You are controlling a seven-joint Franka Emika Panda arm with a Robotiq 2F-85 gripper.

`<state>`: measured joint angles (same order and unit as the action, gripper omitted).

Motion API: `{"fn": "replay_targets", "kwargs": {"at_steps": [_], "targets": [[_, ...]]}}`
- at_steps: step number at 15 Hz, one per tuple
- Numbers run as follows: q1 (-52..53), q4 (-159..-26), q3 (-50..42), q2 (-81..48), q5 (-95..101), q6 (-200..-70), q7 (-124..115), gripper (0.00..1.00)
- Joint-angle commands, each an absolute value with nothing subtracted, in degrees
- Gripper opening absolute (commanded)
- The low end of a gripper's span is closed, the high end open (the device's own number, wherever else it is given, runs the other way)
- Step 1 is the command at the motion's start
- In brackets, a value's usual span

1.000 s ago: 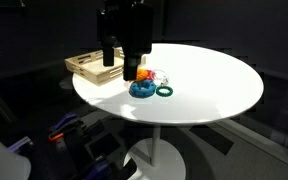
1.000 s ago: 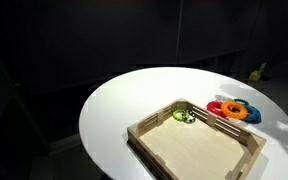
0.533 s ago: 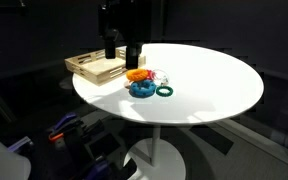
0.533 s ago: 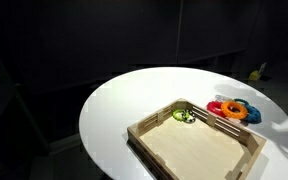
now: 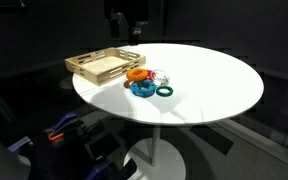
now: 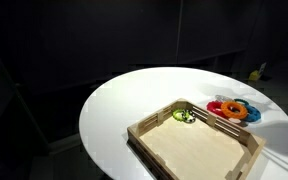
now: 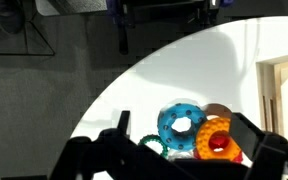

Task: Put the white and black ring on the other rings

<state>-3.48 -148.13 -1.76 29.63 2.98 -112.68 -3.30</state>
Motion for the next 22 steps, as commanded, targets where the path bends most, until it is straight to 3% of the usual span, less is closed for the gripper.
{"fn": "replay_targets", "kwargs": {"at_steps": [1, 13, 22], "targets": [[-1.4, -142.6, -0.2, 24.3, -1.9, -112.7, -6.2, 1.0], [3.3, -134.7, 8.7, 10.6, -0.2, -120.7, -17.4, 1.0], [4.1, -135.1, 8.7, 9.8, 1.2, -122.1, -18.0, 1.0]]}}
